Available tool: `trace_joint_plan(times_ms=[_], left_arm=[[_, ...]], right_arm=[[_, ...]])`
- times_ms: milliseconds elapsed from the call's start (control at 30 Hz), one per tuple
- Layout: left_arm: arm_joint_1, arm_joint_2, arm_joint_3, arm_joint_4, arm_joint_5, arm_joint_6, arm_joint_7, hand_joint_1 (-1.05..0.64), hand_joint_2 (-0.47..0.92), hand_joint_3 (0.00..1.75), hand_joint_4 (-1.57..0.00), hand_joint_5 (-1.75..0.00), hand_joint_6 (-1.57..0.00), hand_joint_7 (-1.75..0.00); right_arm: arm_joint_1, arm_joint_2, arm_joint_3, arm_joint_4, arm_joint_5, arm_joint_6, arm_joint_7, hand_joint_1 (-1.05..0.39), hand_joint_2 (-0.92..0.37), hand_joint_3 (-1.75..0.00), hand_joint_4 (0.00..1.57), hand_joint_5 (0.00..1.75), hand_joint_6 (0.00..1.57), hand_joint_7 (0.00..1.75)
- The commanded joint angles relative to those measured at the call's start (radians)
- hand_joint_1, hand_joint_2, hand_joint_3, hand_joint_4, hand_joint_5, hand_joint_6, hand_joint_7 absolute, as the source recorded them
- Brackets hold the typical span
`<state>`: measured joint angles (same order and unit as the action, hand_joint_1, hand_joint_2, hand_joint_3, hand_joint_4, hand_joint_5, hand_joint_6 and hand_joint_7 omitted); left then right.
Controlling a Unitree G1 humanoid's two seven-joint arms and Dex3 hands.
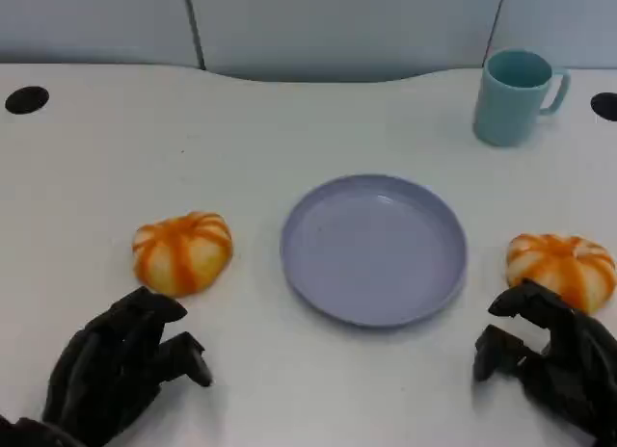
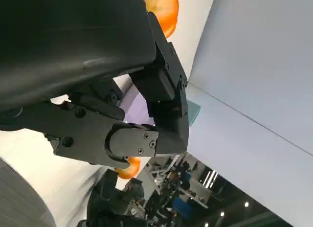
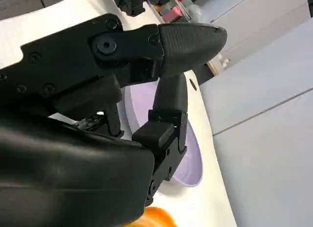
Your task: Grasp the bread from the table and place it into the plate.
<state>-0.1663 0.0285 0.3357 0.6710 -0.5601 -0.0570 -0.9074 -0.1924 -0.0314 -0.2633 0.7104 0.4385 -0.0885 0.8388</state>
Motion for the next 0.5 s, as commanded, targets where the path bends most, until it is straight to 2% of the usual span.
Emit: trace_joint_plan(times_ms=[33,167,333,500], left_arm=[[0.006,0.021,0.002,0.003,0.007,-0.011,0.001,-0.49,0.92,0.22,-0.97,-1.29,-0.9,-0.94],[0.012,0.016,0.003,-0.007,0.014,-0.043,0.01,-0.48,0.92,0.22,-0.99,-1.26,-0.91,-0.93],[0.036,-0.006,-0.011,-0.075,0.068,-0.202,0.061,-0.46,0.91,0.14,-0.96,-1.17,-0.9,-0.92],[0.09,0.028,-0.078,-0.204,0.376,-0.518,0.286,-0.44,0.9,0.06,-0.63,-1.32,-0.55,-1.14]], right_arm=[[0.005,-0.008,-0.004,-0.002,0.007,-0.009,0.001,-0.6,-0.92,-0.35,0.66,1.62,0.62,1.17],[0.002,-0.005,-0.009,0.008,0.016,-0.003,0.007,-0.6,-0.92,-0.34,0.66,1.61,0.61,1.16],[0.009,-0.001,-0.003,-0.007,0.009,-0.001,-0.009,-0.62,-0.92,-0.32,0.66,1.6,0.63,1.16],[0.01,0.006,-0.001,-0.014,0.011,0.003,-0.013,-0.62,-0.92,-0.31,0.66,1.6,0.63,1.15]])
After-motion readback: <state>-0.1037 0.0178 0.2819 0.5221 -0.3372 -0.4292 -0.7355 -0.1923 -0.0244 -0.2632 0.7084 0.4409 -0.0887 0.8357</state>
